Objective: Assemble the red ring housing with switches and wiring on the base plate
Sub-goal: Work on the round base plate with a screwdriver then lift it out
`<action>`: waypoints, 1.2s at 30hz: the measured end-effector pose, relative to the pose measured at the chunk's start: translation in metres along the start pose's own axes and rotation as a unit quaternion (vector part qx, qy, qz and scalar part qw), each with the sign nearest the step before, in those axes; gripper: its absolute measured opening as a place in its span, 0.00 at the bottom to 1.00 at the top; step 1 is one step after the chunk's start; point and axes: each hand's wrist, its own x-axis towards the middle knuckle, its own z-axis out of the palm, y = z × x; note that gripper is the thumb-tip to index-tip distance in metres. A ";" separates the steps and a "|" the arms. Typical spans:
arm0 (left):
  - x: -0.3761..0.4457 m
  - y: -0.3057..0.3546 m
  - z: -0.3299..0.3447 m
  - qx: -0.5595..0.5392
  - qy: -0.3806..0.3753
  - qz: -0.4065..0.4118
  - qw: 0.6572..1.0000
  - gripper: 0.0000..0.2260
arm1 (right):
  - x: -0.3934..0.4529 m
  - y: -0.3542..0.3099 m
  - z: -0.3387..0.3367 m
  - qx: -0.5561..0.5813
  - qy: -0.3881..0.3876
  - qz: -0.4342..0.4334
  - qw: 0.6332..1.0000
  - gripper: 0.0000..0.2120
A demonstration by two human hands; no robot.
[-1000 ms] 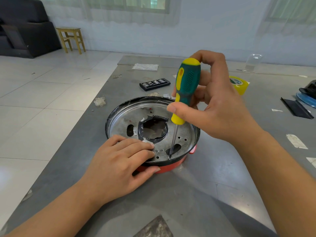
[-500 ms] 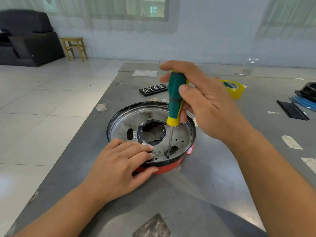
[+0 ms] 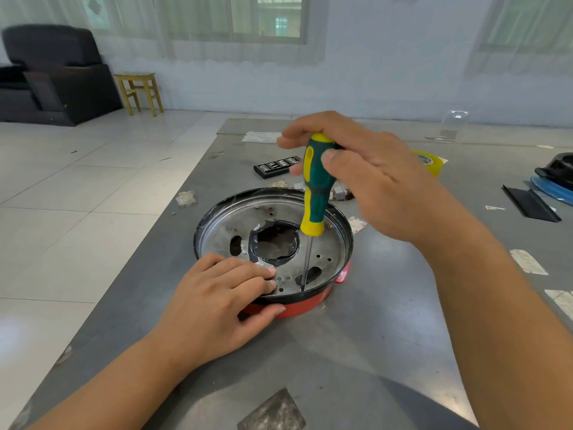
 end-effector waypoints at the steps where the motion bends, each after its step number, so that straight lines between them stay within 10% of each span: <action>1: 0.000 0.000 0.000 0.000 -0.001 -0.001 1.000 0.13 | -0.001 -0.001 -0.004 0.038 -0.018 0.003 0.999 0.18; 9: 0.000 0.001 0.000 -0.003 0.006 -0.002 1.000 0.13 | -0.007 -0.012 0.008 -0.167 0.103 -0.054 0.979 0.16; 14: 0.000 0.001 -0.001 -0.007 -0.003 -0.005 1.000 0.14 | -0.009 -0.020 0.002 0.039 0.012 -0.032 0.999 0.16; 21: 0.003 0.003 -0.008 -0.002 -0.038 -0.007 0.999 0.15 | -0.001 -0.010 0.017 -0.179 0.153 -0.043 0.971 0.15; 26: 0.021 0.005 -0.022 0.015 -0.120 -0.028 0.992 0.25 | -0.007 -0.010 -0.006 -0.038 0.023 0.023 0.999 0.20; 30: 0.047 0.005 -0.019 0.038 -0.276 -0.122 0.953 0.47 | -0.008 -0.009 -0.005 -0.130 0.064 -0.023 0.989 0.08; 36: 0.062 0.003 -0.013 0.038 -0.350 -0.125 0.928 0.45 | -0.009 -0.019 -0.002 -0.092 0.013 0.013 0.996 0.19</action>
